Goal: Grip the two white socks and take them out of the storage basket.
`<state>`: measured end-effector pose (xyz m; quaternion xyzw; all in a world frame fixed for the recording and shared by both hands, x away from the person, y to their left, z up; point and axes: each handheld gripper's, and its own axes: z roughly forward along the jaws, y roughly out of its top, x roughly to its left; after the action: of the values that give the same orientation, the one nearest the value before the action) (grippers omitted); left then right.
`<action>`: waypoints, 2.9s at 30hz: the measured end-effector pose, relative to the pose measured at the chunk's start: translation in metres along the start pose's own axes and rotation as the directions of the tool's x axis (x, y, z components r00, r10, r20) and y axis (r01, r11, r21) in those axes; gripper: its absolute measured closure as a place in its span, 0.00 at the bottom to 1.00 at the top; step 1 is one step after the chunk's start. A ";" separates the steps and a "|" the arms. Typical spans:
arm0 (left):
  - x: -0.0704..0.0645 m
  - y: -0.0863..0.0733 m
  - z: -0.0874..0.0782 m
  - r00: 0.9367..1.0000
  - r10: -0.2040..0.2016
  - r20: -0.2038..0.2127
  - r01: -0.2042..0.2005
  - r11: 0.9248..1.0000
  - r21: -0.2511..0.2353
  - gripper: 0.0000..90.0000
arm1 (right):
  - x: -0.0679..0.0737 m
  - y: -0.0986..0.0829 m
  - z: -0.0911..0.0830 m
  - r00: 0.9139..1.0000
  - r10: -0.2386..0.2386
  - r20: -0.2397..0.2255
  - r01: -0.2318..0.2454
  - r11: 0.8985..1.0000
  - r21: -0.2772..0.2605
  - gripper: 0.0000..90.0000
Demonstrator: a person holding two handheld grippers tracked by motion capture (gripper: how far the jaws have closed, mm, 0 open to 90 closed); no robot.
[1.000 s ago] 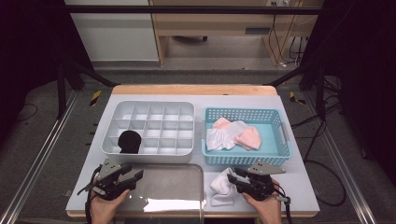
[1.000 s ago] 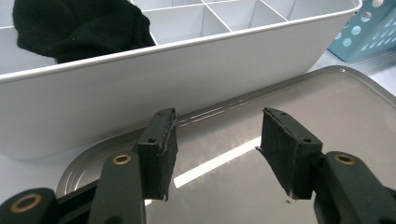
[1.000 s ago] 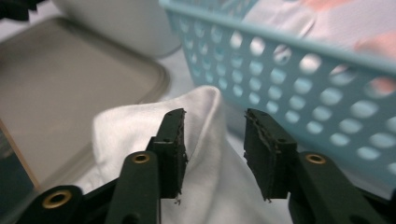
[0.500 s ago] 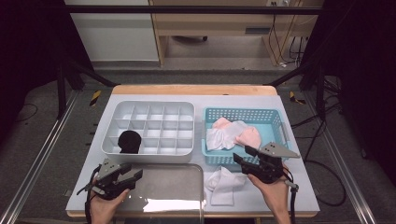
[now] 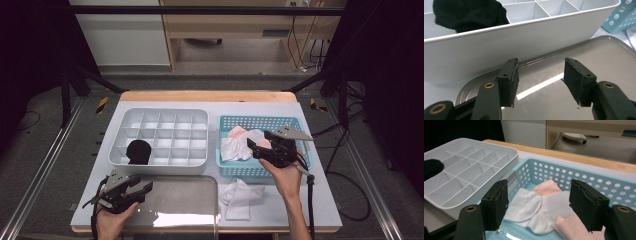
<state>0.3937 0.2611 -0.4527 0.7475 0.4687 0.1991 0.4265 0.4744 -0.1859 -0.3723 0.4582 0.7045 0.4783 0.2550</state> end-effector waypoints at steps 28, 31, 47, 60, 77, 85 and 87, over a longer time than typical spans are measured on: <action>0.002 0.000 0.000 1.000 -0.003 0.000 0.003 1.000 -0.003 0.49 | -0.025 0.019 0.087 0.994 0.001 0.109 -0.016 0.991 0.136 0.51; 0.002 0.000 0.000 1.000 -0.003 0.000 0.003 1.000 -0.003 0.49 | -0.027 0.016 0.095 0.993 0.002 0.114 -0.020 0.987 0.156 0.52; 0.003 0.000 0.000 1.000 -0.004 -0.001 0.004 1.000 0.000 0.49 | -0.041 -0.010 0.129 0.985 0.017 0.170 -0.068 0.953 0.295 0.48; 0.003 0.000 0.000 1.000 -0.002 -0.001 0.002 1.000 0.000 0.49 | -0.045 -0.018 0.136 0.986 0.032 0.164 -0.096 0.911 0.402 0.77; 0.002 0.000 0.000 1.000 0.001 -0.001 -0.001 1.000 0.002 0.49 | -0.045 -0.002 0.106 0.988 0.053 0.142 -0.087 0.966 0.242 0.92; 0.001 0.000 0.000 1.000 0.002 -0.002 -0.002 1.000 0.000 0.49 | -0.041 0.015 0.076 0.995 0.043 0.095 -0.050 0.996 0.079 0.93; 0.001 0.000 0.000 1.000 0.002 -0.001 -0.002 1.000 0.000 0.49 | -0.039 0.019 0.068 0.996 0.049 0.074 -0.052 0.998 0.040 0.94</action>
<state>0.3942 0.2619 -0.4533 0.7479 0.4684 0.1998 0.4259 0.5533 -0.1885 -0.3863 0.4980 0.6929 0.4527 0.2586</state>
